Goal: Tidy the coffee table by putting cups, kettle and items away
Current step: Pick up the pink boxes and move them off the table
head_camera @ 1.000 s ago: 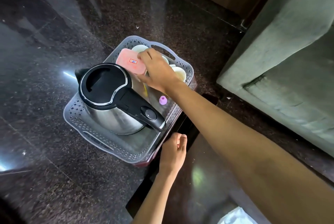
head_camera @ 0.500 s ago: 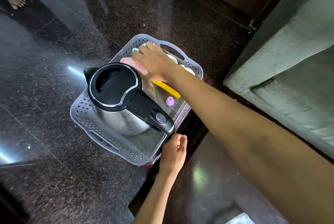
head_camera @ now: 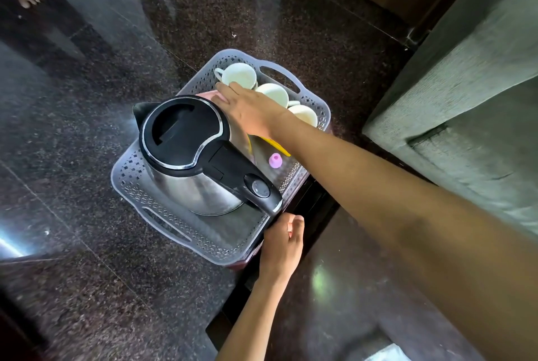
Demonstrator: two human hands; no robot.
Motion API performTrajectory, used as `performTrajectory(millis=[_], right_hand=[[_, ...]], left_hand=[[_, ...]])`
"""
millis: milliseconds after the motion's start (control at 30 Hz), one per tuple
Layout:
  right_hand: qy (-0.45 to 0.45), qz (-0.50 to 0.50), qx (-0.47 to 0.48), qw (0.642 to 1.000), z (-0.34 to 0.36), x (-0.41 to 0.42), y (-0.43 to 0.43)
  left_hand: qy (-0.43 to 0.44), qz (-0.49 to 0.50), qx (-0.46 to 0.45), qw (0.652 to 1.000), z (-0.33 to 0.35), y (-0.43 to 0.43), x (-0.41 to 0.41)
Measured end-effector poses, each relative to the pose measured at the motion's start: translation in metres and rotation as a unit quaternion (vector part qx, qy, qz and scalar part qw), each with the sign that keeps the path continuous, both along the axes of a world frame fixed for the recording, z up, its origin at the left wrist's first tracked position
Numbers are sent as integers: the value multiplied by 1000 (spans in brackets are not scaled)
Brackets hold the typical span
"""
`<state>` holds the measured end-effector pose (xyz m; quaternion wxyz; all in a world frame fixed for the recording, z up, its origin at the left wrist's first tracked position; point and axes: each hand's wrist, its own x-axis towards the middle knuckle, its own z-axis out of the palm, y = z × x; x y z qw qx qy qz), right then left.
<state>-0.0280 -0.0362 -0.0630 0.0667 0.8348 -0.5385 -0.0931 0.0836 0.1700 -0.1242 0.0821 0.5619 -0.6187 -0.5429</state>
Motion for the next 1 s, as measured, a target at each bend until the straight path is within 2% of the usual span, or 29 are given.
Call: performTrajectory(millis=[133, 333, 400, 533, 700, 867, 1000], right_hand=[[-12, 32, 21, 999, -4, -4, 3], [-4, 42, -16, 999, -6, -1, 7], [-7, 33, -30, 999, -3, 0, 5], [-13, -7, 3, 1000, 0, -4, 5], [-26, -5, -64, 998, 6, -3, 11], [-52, -58, -82, 994, 8, -9, 30], [-158, -173, -140, 962, 13, -17, 62]], left_hand=[[-6, -3, -1, 1000, -1, 1, 0], [2, 2, 8, 1000, 1, 1, -4], [5, 3, 9, 1000, 1, 1, -3], [5, -1, 6, 1000, 2, 0, -1], [7, -10, 2, 1000, 3, 0, 1], [0, -23, -8, 1000, 9, 1, 1], [13, -31, -18, 999, 20, 8, 1]])
